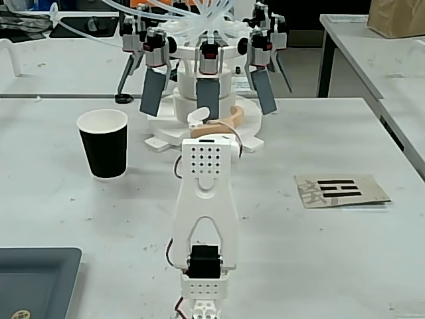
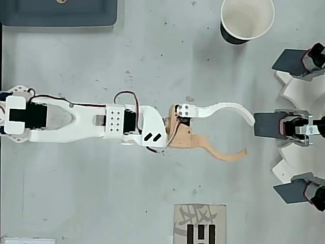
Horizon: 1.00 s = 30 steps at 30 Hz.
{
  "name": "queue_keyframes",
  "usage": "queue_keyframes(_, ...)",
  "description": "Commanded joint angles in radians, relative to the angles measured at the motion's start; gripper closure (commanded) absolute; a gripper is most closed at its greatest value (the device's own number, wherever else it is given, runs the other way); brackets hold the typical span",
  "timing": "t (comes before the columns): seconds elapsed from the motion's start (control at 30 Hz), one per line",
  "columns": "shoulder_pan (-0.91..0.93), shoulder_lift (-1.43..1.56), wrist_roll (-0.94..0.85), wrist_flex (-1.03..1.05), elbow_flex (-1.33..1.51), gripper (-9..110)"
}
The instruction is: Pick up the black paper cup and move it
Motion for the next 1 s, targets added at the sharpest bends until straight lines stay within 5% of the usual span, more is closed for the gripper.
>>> queue_keyframes(0.0,0.0,0.086,-0.009,-0.117,0.067,91)
queue_keyframes(0.97,0.003,0.221,-0.015,-0.212,0.287,90)
